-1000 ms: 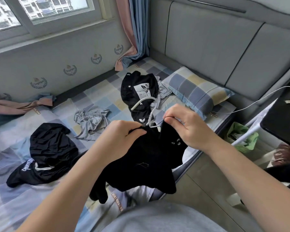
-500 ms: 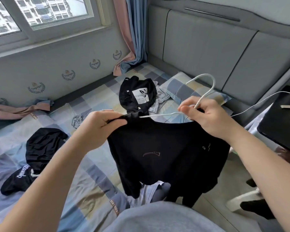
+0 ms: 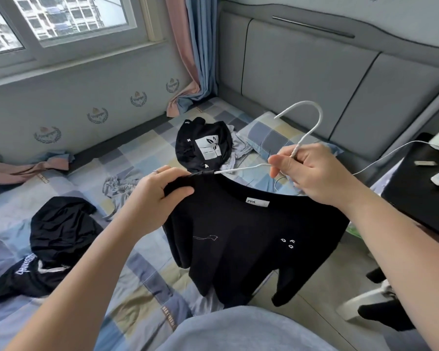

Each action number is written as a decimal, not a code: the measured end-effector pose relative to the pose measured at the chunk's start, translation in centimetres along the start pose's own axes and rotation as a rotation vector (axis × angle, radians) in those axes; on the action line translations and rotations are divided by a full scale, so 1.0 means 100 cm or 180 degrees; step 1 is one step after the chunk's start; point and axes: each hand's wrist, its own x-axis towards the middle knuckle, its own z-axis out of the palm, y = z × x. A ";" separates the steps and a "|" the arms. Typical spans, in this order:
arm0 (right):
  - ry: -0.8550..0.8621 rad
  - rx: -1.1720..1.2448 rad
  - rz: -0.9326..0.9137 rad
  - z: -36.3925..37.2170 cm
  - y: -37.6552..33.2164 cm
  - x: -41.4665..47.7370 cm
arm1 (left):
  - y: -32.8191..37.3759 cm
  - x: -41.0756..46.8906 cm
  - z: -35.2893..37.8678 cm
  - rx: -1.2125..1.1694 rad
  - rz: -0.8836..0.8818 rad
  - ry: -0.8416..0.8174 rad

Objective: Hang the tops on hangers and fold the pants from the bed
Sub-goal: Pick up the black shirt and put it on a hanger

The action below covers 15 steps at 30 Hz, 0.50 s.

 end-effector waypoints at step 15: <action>-0.0986 -0.0451 0.0293 -0.001 0.009 -0.012 | -0.014 -0.006 -0.014 -0.0177 -0.0009 0.1651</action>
